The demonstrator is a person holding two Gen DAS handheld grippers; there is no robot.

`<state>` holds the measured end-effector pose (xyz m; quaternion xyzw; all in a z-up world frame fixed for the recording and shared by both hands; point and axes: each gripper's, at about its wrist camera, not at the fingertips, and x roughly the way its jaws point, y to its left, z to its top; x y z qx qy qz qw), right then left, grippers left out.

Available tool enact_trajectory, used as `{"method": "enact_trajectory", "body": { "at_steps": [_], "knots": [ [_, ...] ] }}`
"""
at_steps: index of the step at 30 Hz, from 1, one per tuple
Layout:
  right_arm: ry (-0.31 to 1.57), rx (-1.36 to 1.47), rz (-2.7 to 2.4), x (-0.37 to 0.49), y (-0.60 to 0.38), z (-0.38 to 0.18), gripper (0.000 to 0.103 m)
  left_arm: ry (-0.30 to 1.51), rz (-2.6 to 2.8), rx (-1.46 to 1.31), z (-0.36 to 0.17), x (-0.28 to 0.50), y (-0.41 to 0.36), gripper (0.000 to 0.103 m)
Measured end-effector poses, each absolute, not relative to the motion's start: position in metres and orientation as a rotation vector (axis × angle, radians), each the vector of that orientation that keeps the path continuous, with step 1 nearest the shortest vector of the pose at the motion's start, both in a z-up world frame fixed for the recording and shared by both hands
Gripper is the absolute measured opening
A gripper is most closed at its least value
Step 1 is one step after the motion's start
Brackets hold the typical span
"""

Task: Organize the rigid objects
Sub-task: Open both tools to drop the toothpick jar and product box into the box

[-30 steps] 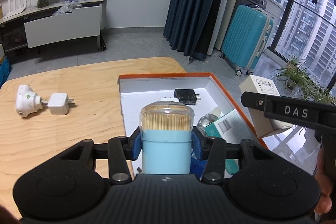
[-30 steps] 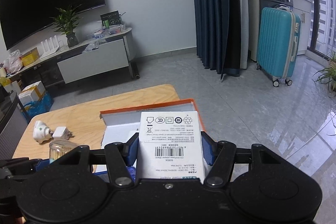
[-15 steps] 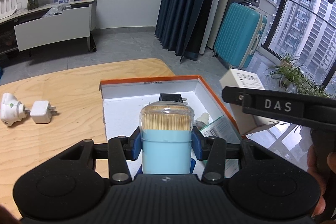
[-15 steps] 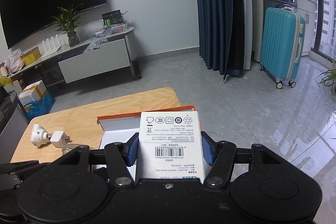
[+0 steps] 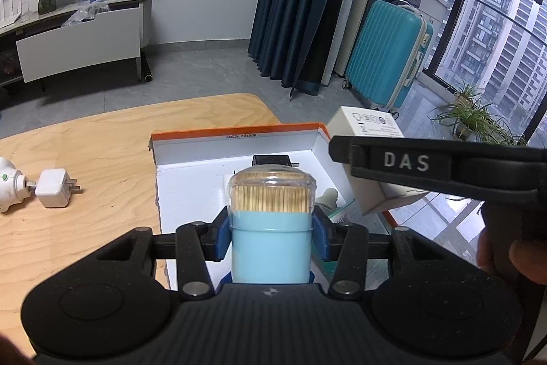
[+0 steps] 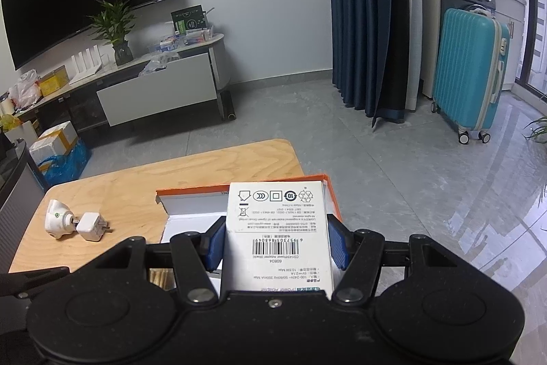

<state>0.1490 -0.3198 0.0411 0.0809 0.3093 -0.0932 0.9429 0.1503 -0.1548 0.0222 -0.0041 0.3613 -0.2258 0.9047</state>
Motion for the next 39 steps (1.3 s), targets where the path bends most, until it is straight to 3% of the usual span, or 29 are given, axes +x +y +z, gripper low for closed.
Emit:
{"method": "enact_trajectory", "body": {
  "at_steps": [13,15,28,29,32,39],
  "knots": [
    [0.661,0.146,-0.174,0.186,-0.324,0.026,0.072,0.765,-0.468,-0.014,0.017,0.16,-0.154,0.047],
    [0.646,0.14,-0.208,0.19,-0.326,0.025,0.079,0.77,-0.465,-0.016,0.016,0.161,-0.154,0.047],
    [0.54,0.212,-0.252,0.144,-0.347,0.043,0.079,0.808,-0.51,-0.048,0.009,0.171,-0.163,0.048],
    [0.535,0.211,-0.252,0.141,-0.346,0.044,0.079,0.812,-0.527,-0.06,0.008,0.172,-0.164,0.049],
    [0.522,0.204,-0.249,0.136,-0.341,0.048,0.079,0.808,-0.536,-0.083,0.01,0.17,-0.164,0.068],
    [0.494,0.208,-0.232,0.125,-0.328,0.058,0.08,0.794,-0.48,-0.103,0.021,0.162,-0.145,0.071]
  ]
}}
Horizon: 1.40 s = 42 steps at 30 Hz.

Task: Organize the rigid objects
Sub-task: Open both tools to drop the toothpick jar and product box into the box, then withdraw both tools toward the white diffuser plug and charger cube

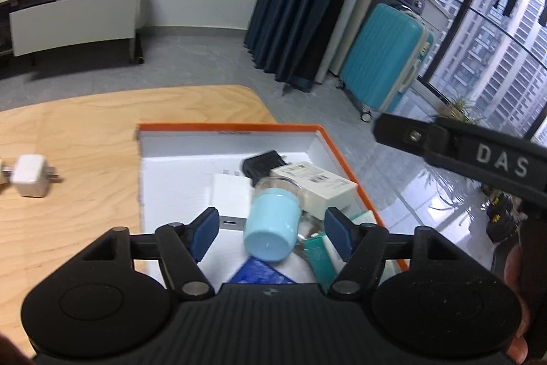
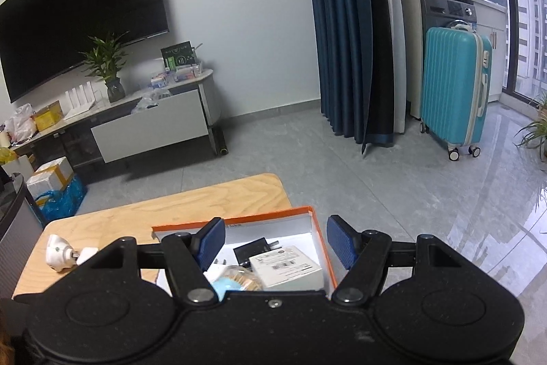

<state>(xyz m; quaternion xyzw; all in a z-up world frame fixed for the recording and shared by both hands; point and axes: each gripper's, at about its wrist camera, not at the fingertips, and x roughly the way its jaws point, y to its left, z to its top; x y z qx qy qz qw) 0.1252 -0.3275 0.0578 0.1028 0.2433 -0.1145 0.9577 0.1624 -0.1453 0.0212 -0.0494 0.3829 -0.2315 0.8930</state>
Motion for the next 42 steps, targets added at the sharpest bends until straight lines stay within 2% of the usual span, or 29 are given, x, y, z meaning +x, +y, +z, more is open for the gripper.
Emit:
{"method": "enact_trajectory", "body": {
  "at_steps": [13,25,42],
  "knots": [
    [0.518,0.193,-0.157,0.116,-0.285,0.061,0.083,0.768,-0.325,-0.077,0.044,0.146,-0.096,0.085],
    [0.556,0.153,-0.068,0.125,-0.236,0.057,0.087,0.748,-0.22,-0.104,0.05,0.138,-0.048,0.088],
    [0.64,0.093,0.084,0.151,-0.166,0.033,0.088,0.787,-0.035,-0.189,0.022,0.139,0.039,0.093]
  ]
}}
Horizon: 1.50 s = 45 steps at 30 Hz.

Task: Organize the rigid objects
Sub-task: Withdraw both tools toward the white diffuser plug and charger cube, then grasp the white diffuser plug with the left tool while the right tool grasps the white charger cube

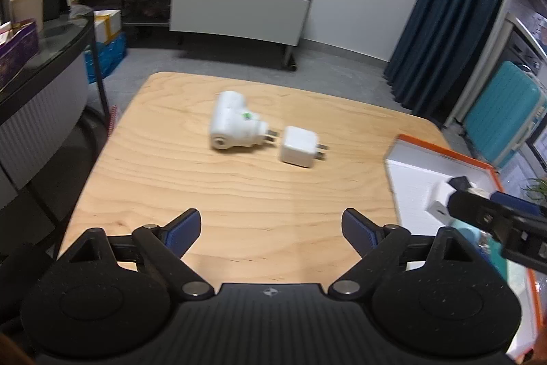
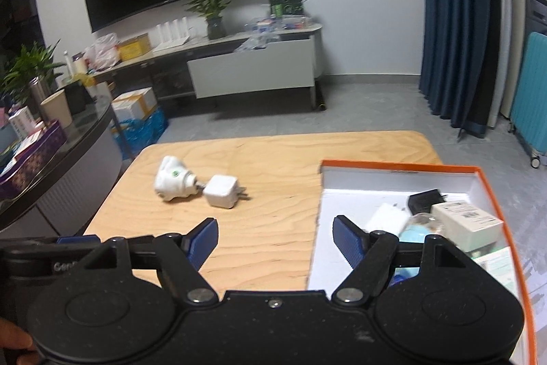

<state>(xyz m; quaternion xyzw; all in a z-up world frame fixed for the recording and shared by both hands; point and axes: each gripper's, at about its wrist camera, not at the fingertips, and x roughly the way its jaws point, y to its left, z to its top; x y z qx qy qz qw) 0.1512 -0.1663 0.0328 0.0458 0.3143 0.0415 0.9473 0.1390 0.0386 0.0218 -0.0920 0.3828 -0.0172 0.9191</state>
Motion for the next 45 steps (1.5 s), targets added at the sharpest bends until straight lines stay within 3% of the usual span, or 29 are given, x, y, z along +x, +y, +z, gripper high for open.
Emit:
{"method": "enact_trajectory", "body": {
  "at_steps": [10,29,31,33,43,45],
  "knots": [
    [0.669,0.106,0.105,0.16,-0.161,0.017,0.088,0.761,0.009,-0.17,0.001,0.182,0.062,0.103],
    [0.721,0.109,0.131,0.205,-0.147,-0.011,0.089,0.719,-0.062,0.022,-0.044,0.269,0.057,0.102],
    [0.728,0.103,0.135,0.212,-0.144,-0.014,0.089,0.699,-0.073,0.03,-0.045,0.268,0.056,0.097],
    [0.728,0.093,0.144,0.219,-0.139,-0.016,0.089,0.672,-0.074,0.029,-0.044,0.266,0.056,0.081],
    [0.729,0.046,0.177,0.279,-0.113,-0.031,0.091,0.619,-0.054,-0.043,-0.032,0.237,0.072,0.079],
    [0.743,0.048,0.176,0.293,-0.107,-0.037,0.091,0.625,-0.05,-0.061,-0.027,0.232,0.075,0.067]
  ]
}}
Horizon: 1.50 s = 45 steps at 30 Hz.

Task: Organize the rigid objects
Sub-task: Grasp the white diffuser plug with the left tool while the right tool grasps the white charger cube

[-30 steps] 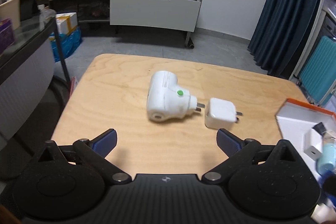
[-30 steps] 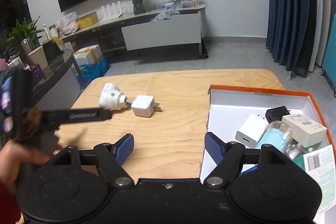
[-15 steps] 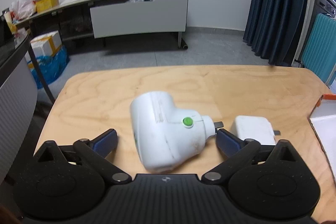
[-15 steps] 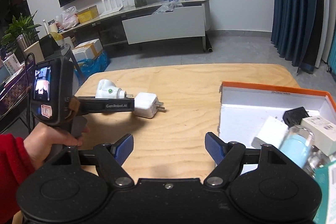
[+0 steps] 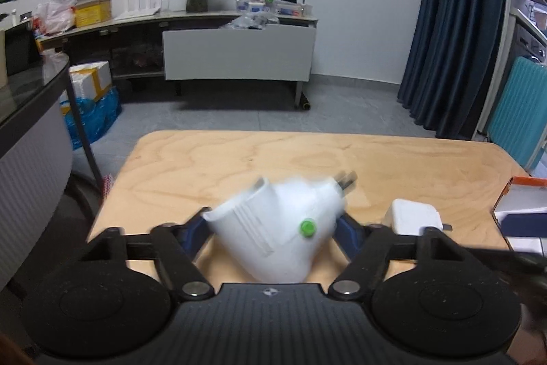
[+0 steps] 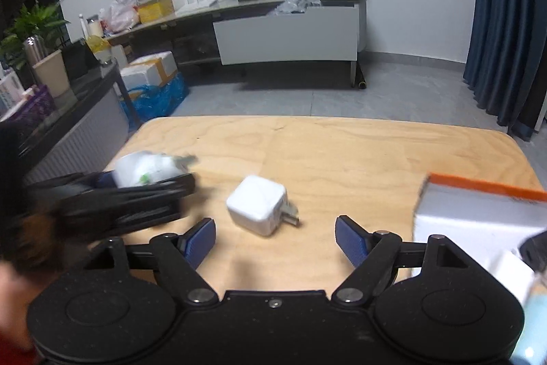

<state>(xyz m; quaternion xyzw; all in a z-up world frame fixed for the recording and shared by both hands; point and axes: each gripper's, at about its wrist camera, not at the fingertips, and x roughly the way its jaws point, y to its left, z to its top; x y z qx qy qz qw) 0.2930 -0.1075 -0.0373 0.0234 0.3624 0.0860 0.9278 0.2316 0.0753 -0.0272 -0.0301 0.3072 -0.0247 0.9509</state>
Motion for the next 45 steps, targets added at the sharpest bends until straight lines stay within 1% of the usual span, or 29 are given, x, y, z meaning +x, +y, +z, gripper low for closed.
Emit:
{"method": "enact_trajectory", "body": {
  "at_steps": [4,6,9,10,11,12,17,24,26,27,29,31,32,33,35,36,37,42,45],
  "knots": [
    [0.766,0.041,0.173,0.314,-0.095,-0.052,0.092,0.639,-0.037,-0.081,-0.027,0.227,0.081,0.064],
    [0.768,0.028,0.167,0.322,-0.09,-0.057,0.092,0.648,-0.039,-0.098,-0.029,0.229,0.084,0.061],
    [0.786,0.015,0.157,0.331,-0.087,-0.064,0.091,0.642,-0.039,-0.11,-0.03,0.226,0.088,0.061],
    [0.776,0.007,0.153,0.331,-0.086,-0.065,0.09,0.642,-0.038,-0.107,-0.029,0.227,0.088,0.061],
    [0.77,-0.007,0.149,0.331,-0.085,-0.065,0.085,0.642,-0.038,-0.1,-0.029,0.227,0.088,0.061],
    [0.764,-0.017,0.16,0.329,-0.084,-0.064,0.072,0.643,-0.045,-0.096,-0.028,0.227,0.089,0.062],
    [0.773,-0.024,0.15,0.317,-0.087,-0.061,0.071,0.641,-0.071,-0.097,-0.03,0.226,0.088,0.06],
    [0.758,-0.022,0.169,0.286,-0.091,-0.05,0.07,0.618,-0.084,-0.108,-0.03,0.203,0.083,0.06],
    [0.744,-0.01,0.178,0.276,-0.093,-0.043,0.066,0.601,-0.092,-0.108,-0.025,0.196,0.082,0.06],
    [0.738,-0.011,0.174,0.27,-0.094,-0.04,0.053,0.593,-0.093,-0.108,-0.022,0.192,0.08,0.06],
    [0.739,-0.022,0.169,0.262,-0.094,-0.034,0.043,0.576,-0.099,-0.112,-0.015,0.184,0.078,0.06],
    [0.75,-0.054,0.17,0.255,-0.095,-0.035,0.003,0.566,-0.103,-0.113,-0.009,0.176,0.076,0.06],
    [0.76,-0.05,0.183,0.252,-0.098,-0.037,0.003,0.565,-0.102,-0.113,-0.008,0.173,0.075,0.06],
    [0.776,-0.044,0.195,0.248,-0.1,-0.038,0.003,0.57,-0.099,-0.114,-0.007,0.169,0.075,0.06],
    [0.768,-0.03,0.179,0.239,-0.108,-0.039,0.03,0.581,-0.094,-0.12,-0.006,0.162,0.076,0.06],
    [0.759,-0.013,0.169,0.234,-0.112,-0.039,0.068,0.584,-0.092,-0.123,-0.007,0.158,0.077,0.06],
    [0.737,0.012,0.164,0.229,-0.116,-0.039,0.086,0.587,-0.087,-0.125,-0.008,0.153,0.077,0.06],
    [0.719,0.013,0.171,0.237,-0.119,-0.039,0.088,0.605,-0.082,-0.13,-0.017,0.147,0.077,0.06],
    [0.733,0.03,0.159,0.252,-0.114,-0.042,0.093,0.597,-0.071,-0.15,-0.021,0.15,0.082,0.06]
  ]
}}
